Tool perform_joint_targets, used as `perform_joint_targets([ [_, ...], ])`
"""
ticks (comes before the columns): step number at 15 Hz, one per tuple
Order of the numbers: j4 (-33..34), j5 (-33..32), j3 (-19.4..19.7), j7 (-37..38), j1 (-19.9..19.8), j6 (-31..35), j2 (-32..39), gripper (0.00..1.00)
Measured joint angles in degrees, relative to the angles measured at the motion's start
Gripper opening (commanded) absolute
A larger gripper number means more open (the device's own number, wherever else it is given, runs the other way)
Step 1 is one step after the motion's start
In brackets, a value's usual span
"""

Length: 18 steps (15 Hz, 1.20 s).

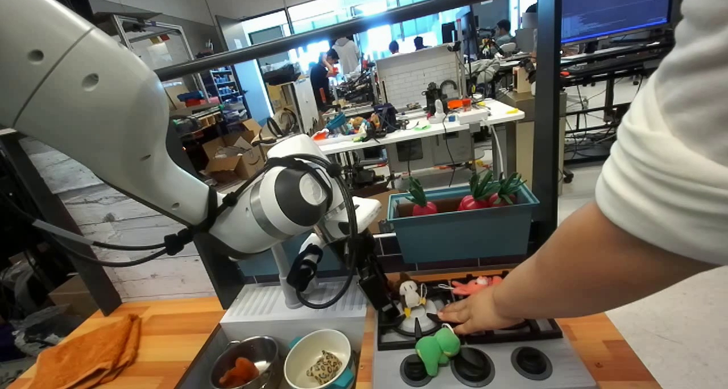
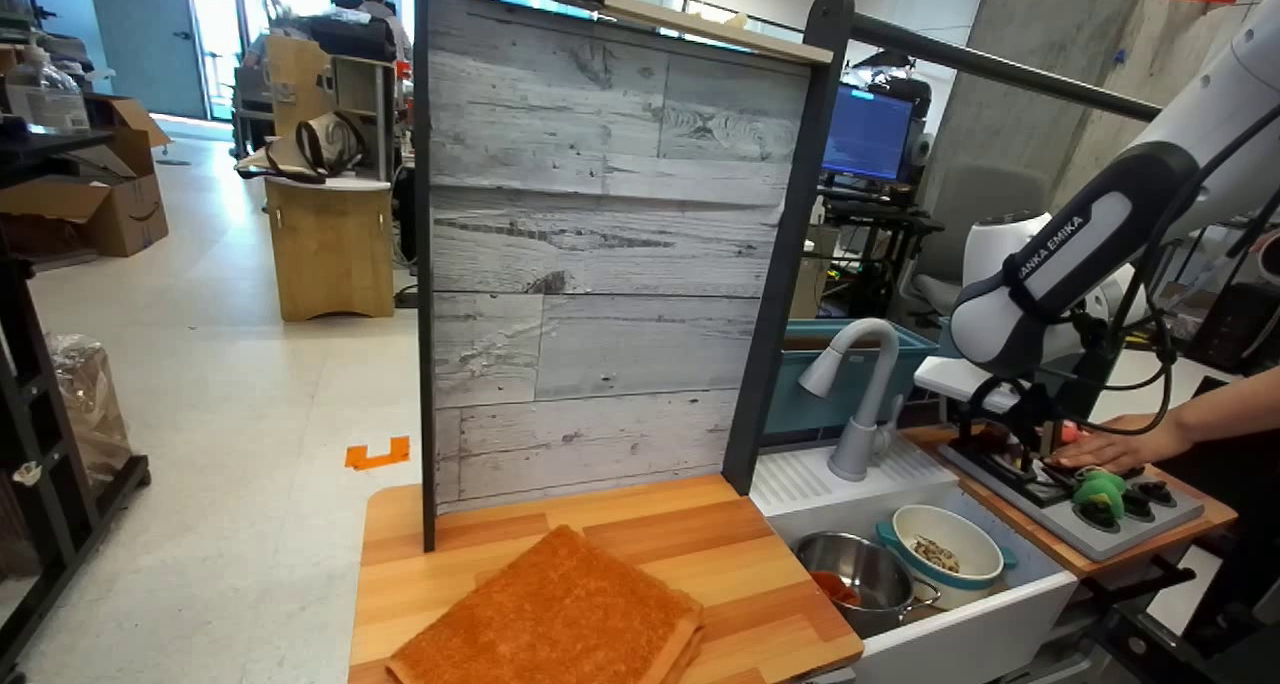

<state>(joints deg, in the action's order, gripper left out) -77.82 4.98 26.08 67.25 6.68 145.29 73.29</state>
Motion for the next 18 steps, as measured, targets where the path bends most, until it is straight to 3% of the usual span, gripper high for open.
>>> perform_joint_targets([
  [9, -4.04, 0.00, -1.03, 0.45, -2.53, 1.29, -3.23, 0.96],
  [10, -5.09, 0.00, -1.41, 0.18, -2.57, 2.45, -4.08, 0.84],
  [11, -6.46, 0.00, -2.05, -0.33, -2.59, 4.38, -5.29, 0.60],
  [12, -8.18, 0.00, -2.70, -1.03, -2.56, 7.31, -6.81, 0.59],
  [14, -12.38, 0.00, -3.09, -2.85, -2.09, 14.09, -10.01, 0.44],
  [15, -14.85, 0.00, -3.07, -3.74, -1.85, 17.45, -11.60, 0.81],
  [17, -20.10, 0.10, -3.10, -5.44, -1.80, 23.08, -14.41, 0.81],
  [18, -22.69, 0.25, -3.23, -6.32, -2.02, 25.08, -15.47, 0.87],
])
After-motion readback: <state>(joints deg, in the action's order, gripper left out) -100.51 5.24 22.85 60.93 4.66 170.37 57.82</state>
